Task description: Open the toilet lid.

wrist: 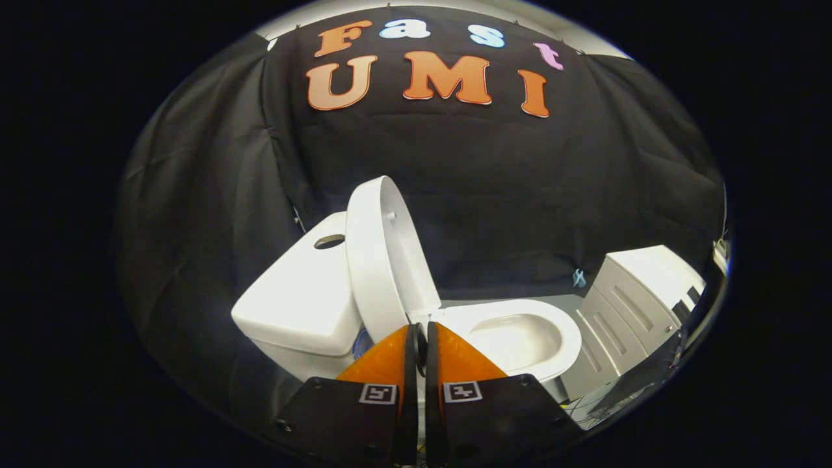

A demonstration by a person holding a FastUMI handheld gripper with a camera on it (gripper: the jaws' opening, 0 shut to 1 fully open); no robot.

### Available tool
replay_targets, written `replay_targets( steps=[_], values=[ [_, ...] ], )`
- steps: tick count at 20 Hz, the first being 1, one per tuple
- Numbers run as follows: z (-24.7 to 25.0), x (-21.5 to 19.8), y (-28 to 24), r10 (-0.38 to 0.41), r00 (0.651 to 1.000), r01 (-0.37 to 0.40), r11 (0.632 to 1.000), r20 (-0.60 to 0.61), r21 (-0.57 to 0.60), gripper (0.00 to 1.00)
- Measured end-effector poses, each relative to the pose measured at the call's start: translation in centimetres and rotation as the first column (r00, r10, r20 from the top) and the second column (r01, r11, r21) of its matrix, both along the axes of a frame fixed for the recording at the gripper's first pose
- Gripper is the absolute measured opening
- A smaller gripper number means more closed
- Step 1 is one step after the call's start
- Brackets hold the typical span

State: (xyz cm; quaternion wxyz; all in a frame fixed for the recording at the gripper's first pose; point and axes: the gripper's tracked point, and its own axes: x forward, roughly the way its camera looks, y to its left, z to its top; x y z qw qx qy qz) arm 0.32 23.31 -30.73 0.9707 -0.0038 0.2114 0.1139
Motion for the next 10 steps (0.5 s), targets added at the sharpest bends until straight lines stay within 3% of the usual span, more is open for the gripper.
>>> replay_targets(
  steps=[3, 5, 10],
  values=[
    [2.4, 0.5, -0.9, 0.011, 0.999, -0.012, 1.000, 0.040, 0.024, 0.21],
    [4.0, 0.6, -1.5, 0.022, 0.998, -0.024, 0.999, 0.064, 0.035, 0.49],
    [8.8, 1.7, -4.8, 0.000, 0.990, -0.012, 0.996, 0.144, 0.083, 1.00]
  ],
)
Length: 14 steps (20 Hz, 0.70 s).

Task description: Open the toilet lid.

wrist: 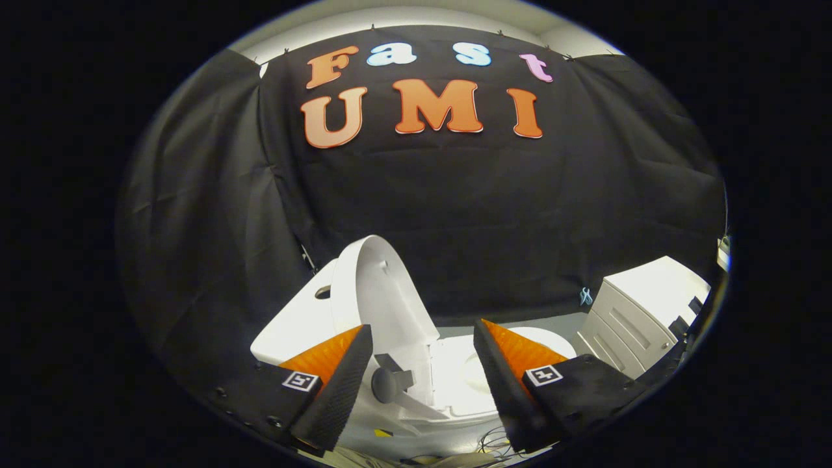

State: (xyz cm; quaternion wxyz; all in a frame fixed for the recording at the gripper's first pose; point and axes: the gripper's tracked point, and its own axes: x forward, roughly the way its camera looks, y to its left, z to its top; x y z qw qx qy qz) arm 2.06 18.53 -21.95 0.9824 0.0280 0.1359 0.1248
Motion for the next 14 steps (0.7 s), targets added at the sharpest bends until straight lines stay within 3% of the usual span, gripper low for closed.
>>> replay_targets(
  steps=[14],
  values=[
    [14.3, 3.6, -12.0, -0.056, 0.982, 0.044, 0.997, 0.180, 0.071, 0.99]
  ],
)
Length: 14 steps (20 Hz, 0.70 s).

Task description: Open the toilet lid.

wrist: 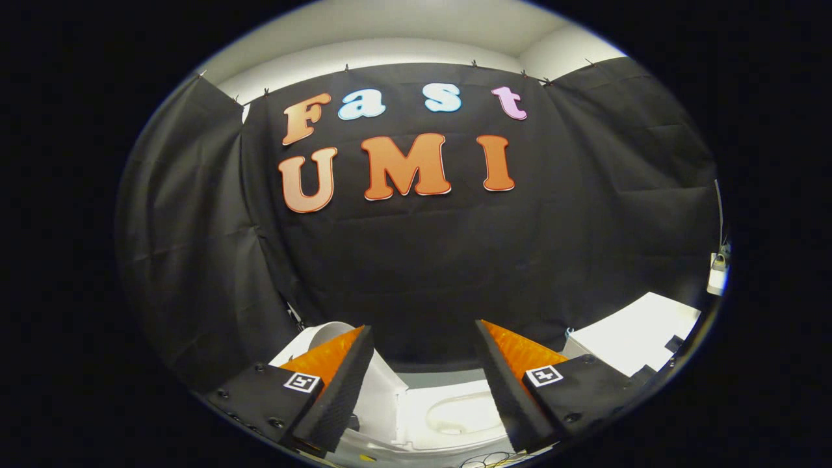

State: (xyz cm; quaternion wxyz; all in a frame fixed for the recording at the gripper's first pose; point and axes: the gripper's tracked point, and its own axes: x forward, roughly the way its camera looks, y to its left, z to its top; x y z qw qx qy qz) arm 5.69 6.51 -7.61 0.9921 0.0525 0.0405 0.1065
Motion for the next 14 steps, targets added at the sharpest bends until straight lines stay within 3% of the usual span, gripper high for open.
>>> replay_targets(
  steps=[14],
  values=[
    [8.0, 1.7, -7.9, -0.043, 0.994, 0.042, 0.999, 0.097, 0.016, 0.99]
  ],
)
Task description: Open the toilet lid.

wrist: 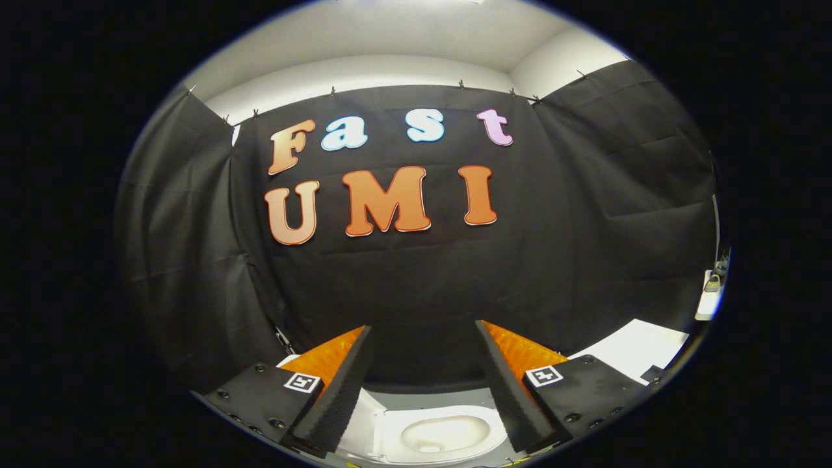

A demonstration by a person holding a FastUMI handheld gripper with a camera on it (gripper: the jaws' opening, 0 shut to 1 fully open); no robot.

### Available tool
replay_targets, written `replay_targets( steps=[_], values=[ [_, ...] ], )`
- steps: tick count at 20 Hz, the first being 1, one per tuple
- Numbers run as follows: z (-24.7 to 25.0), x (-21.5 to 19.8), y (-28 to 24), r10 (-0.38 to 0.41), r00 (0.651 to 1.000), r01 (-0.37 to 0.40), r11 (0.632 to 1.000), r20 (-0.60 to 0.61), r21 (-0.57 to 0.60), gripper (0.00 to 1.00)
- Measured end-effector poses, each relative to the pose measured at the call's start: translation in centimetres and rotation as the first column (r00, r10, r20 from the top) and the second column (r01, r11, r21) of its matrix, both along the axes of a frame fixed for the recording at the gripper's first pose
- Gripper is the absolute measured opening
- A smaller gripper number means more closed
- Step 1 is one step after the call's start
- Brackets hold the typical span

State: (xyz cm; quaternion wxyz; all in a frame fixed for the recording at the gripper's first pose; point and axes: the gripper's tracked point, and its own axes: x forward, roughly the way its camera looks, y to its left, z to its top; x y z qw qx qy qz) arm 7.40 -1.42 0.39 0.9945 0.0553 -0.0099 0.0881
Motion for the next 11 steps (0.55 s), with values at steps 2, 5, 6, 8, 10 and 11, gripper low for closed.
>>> replay_targets(
  steps=[2, 5, 6, 8, 10, 11],
  values=[
    [-0.3, 0.0, -0.4, -0.008, 1.000, 0.008, 1.000, -0.004, 0.003, 0.99],
    [-1.2, 0.0, -0.7, -0.013, 1.000, 0.013, 1.000, -0.014, 0.003, 0.99],
    [-1.2, -0.1, -0.7, -0.012, 1.000, 0.012, 1.000, -0.014, 0.004, 0.99],
    [-1.5, 0.0, -0.6, -0.015, 1.000, 0.015, 1.000, -0.013, 0.001, 0.99],
    [-1.7, 0.1, -0.7, -0.017, 1.000, 0.017, 1.000, -0.012, 0.002, 0.99],
    [-1.7, 0.1, -0.7, -0.018, 1.000, 0.018, 1.000, -0.011, 0.004, 0.99]
  ],
)
